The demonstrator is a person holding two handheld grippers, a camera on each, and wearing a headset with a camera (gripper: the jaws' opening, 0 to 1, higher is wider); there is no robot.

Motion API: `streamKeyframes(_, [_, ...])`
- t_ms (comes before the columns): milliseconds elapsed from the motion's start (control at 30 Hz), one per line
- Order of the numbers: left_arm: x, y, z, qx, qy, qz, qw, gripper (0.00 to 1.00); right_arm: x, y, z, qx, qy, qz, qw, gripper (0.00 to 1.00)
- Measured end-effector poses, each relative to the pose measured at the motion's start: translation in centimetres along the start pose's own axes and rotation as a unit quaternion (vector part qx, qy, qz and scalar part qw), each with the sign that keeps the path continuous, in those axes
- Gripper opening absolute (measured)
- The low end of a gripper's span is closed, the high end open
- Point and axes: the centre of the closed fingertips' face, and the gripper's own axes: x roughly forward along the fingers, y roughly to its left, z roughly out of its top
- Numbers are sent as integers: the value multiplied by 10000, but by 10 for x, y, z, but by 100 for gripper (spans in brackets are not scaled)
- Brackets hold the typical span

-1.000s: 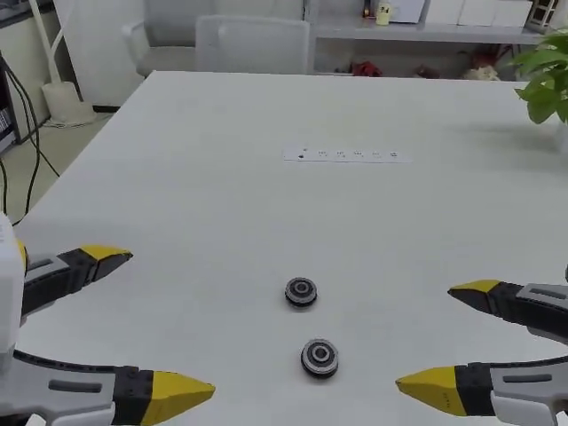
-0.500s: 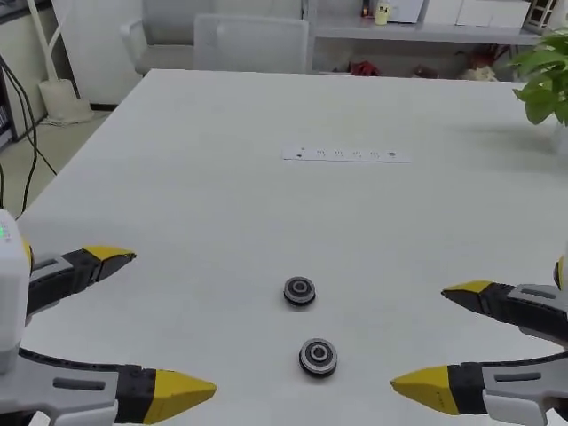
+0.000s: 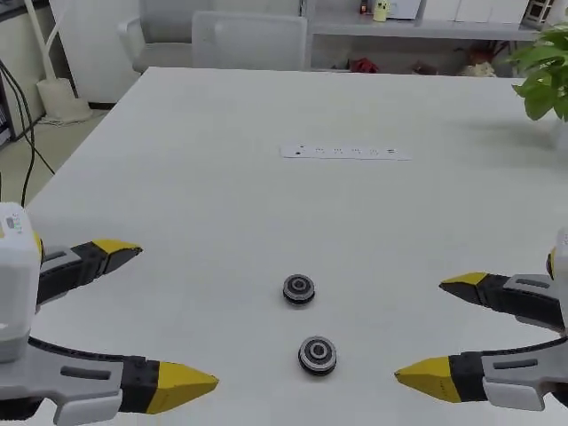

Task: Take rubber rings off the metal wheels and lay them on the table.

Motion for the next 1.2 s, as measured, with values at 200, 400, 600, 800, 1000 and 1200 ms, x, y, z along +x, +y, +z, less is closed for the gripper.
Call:
streamKeyframes(200, [4, 0, 1, 75, -4, -97, 9999, 97, 1, -6, 2, -116, -14, 25, 9999, 76])
streamKeyframes(400, [7, 1, 3, 150, -3, -137, 9998, 97, 3, -10, 3, -182, -45, 97, 9998, 76])
streamKeyframes(600, [10, 3, 4, 179, 3, -204, 9996, 97, 7, -12, 3, -213, -62, 171, 9996, 75])
streamKeyframes(800, [14, 5, 2, 184, 25, -259, 9995, 96, 12, -12, 1, -326, -17, 300, 9990, 74])
streamKeyframes(1000, [19, 5, 3, 227, 57, -330, 9992, 95, 18, -11, -1, -471, 4, 432, 9980, 73])
streamKeyframes(1200, [23, 4, 2, 290, 82, -418, 9987, 94, 21, -13, -2, -542, -41, 518, 9972, 71])
